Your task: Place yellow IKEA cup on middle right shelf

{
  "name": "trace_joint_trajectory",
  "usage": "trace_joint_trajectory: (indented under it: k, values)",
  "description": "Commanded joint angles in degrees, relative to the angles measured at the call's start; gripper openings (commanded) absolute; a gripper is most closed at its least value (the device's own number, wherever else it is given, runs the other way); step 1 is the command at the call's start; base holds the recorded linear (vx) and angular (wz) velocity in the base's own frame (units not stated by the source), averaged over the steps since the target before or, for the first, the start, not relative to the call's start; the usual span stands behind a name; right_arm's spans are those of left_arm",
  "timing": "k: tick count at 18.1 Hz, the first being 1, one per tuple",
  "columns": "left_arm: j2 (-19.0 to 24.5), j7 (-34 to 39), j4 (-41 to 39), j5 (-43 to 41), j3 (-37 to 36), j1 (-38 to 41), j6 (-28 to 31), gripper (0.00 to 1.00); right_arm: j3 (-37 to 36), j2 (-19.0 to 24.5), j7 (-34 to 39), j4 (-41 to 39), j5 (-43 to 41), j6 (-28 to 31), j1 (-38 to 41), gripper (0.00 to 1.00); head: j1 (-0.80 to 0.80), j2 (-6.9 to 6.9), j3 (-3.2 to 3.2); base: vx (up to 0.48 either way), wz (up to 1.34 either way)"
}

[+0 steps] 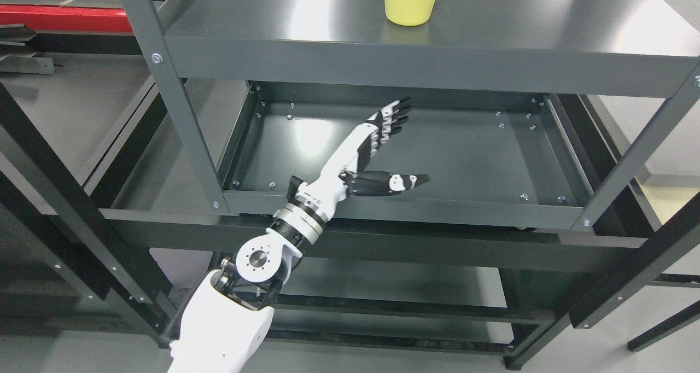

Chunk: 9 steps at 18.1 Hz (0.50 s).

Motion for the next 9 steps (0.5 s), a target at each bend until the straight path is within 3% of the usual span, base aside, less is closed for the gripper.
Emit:
trace_joint_trajectory:
  k: [1, 9]
  values:
    - [1.0, 1.7, -4.3, -4.2, 13.0, 7.3, 3.1, 0.99, 1.0, -1.0, 0.0, 0.0, -1.4, 0.0, 0.8, 0.99, 0.0, 0.0, 0.0, 0.009, -0.02]
    - [1.0, 5.1, -9.7, -4.5, 14.8, 10.4, 5.4, 0.99, 1.0, -1.0, 0.0, 0.0, -1.4, 0.0, 0.8, 0.99, 0.0, 0.0, 0.0, 0.014, -0.01]
